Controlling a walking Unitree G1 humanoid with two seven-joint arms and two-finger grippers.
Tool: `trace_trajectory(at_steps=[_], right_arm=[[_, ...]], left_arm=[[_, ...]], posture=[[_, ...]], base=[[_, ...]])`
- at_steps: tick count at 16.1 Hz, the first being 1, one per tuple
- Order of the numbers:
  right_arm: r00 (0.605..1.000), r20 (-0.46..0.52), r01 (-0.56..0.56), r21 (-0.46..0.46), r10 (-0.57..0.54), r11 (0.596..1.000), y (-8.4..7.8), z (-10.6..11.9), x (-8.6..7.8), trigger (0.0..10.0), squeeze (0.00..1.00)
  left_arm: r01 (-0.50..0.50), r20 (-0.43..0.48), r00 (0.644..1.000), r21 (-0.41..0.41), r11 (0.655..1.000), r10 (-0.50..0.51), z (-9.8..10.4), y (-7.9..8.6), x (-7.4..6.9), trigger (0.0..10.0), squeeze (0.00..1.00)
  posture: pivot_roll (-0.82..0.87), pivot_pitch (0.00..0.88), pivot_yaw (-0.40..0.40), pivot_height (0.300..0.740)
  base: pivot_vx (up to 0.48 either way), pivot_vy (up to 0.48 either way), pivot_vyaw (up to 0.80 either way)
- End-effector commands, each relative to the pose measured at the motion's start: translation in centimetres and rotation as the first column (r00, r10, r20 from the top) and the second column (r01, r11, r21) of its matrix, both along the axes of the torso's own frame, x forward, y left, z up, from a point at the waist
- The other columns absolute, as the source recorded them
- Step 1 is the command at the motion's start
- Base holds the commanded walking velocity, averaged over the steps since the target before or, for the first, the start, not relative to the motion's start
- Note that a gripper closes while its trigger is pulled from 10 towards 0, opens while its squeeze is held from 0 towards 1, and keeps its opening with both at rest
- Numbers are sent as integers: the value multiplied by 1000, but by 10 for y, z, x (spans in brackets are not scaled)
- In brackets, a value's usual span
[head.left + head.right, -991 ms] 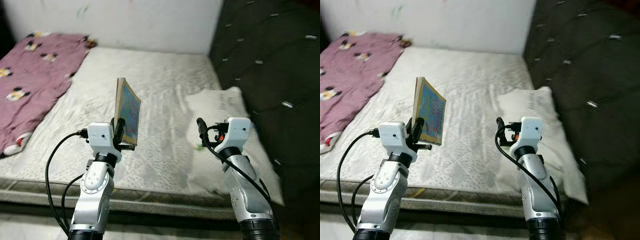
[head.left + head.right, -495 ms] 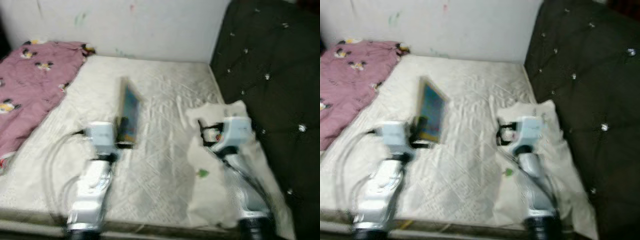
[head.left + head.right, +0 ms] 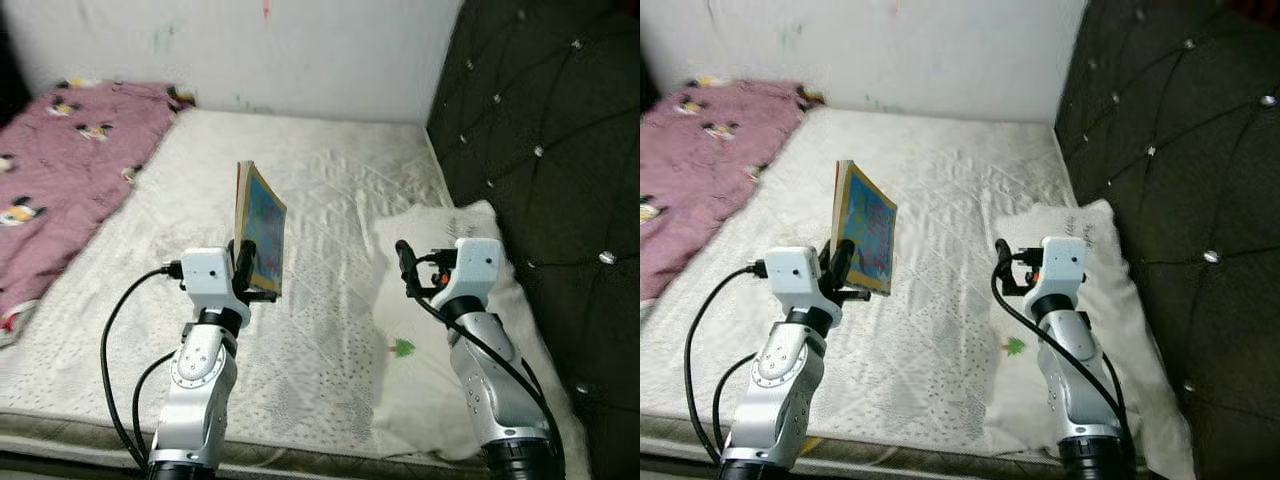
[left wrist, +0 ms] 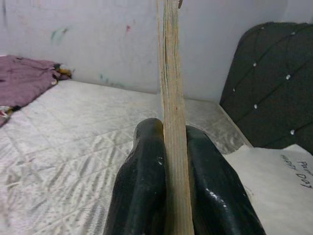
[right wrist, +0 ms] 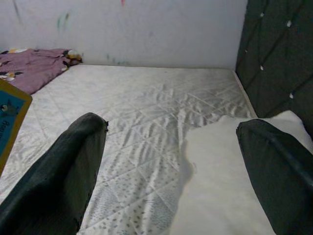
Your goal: Clean up the room
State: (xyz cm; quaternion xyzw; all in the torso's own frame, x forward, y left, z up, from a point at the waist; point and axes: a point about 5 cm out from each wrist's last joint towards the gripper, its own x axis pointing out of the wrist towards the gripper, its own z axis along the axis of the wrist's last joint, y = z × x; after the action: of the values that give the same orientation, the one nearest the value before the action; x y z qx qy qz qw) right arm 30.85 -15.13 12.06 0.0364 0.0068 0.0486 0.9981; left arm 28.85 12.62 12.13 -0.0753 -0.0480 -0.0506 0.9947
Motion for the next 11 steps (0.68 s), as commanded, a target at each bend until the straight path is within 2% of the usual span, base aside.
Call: trace_trajectory(at_steps=[1,5,6,8,11], right_arm=[[1000,-2,-15,10,15,1000,4,0,0,10000,0],[1000,-3,-18,7,18,1000,4,0,0,10000,0],[1000,-4,-17,7,18,1000,4,-1,0,10000,0],[1000,-4,-18,5,18,1000,4,-1,0,10000,0],[1000,-1,-22,-4,22,1000,4,-1,0,10000,0]], left_arm=[[-23,30,999,-7,1000,24,9,5,2,10000,0],[-24,35,999,-12,1000,25,9,6,2,10000,0],[-27,45,999,14,1000,27,10,7,1,10000,0],[-35,28,999,14,999,35,7,9,1,10000,0],[-27,-24,999,-33,999,26,2,11,3,10000,0]], posture=[[-71,38,-24,740],[-71,38,-24,740],[-71,38,-24,740],[-71,32,-21,740],[-66,29,-24,740]], base=[[0,480,0],[0,469,0],[0,0,0],[0,0,0],[0,0,0]])
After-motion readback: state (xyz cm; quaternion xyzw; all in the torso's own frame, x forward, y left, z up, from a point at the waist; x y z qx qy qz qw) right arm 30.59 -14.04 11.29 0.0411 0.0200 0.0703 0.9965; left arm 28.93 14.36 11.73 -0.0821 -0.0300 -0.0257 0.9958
